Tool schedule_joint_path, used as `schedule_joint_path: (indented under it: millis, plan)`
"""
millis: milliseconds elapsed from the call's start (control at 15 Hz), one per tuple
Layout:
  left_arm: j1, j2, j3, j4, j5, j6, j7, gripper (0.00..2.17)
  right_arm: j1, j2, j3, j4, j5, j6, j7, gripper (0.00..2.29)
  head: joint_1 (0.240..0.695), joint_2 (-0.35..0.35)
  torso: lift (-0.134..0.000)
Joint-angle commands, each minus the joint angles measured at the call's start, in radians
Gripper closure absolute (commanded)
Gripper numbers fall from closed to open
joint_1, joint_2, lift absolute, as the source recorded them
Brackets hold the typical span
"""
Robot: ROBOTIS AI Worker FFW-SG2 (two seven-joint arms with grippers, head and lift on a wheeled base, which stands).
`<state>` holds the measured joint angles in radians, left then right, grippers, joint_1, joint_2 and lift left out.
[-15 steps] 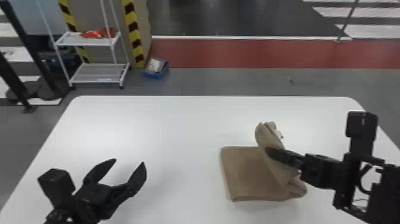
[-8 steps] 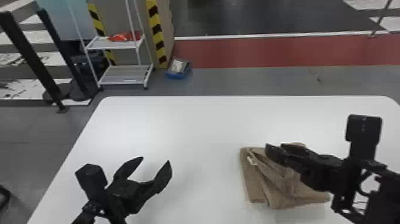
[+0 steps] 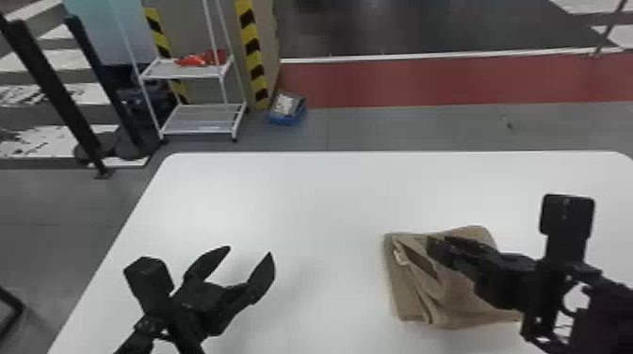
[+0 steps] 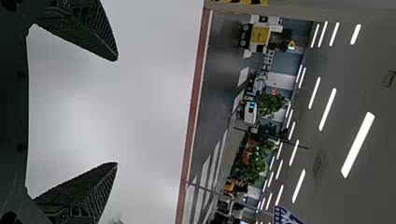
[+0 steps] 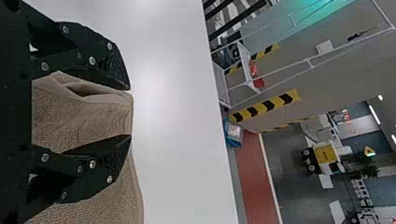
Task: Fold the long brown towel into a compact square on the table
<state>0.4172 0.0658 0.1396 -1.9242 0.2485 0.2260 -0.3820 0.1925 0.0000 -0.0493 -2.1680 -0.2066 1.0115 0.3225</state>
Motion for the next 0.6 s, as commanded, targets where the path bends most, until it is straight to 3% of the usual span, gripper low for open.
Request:
schedule_joint_path:
  millis: [0,267,533]
  plan:
    - [-0.003,0.000,-0.002,0.001,0.000,0.000,0.000,0.08,-0.004,0.001,0.032,0.030,0.035,0.016,0.001,2.01,0.695,0.110,-0.124]
    - [-0.003,0.000,-0.002,0.002,0.000,0.000,0.000,0.08,-0.016,0.001,0.132,0.086,0.101,0.016,0.009,2.01,0.695,0.134,-0.124]
    - [-0.005,0.002,0.003,0.008,0.000,0.000,0.000,0.08,0.002,0.001,0.198,0.096,0.122,0.028,0.041,2.01,0.695,0.188,-0.124]
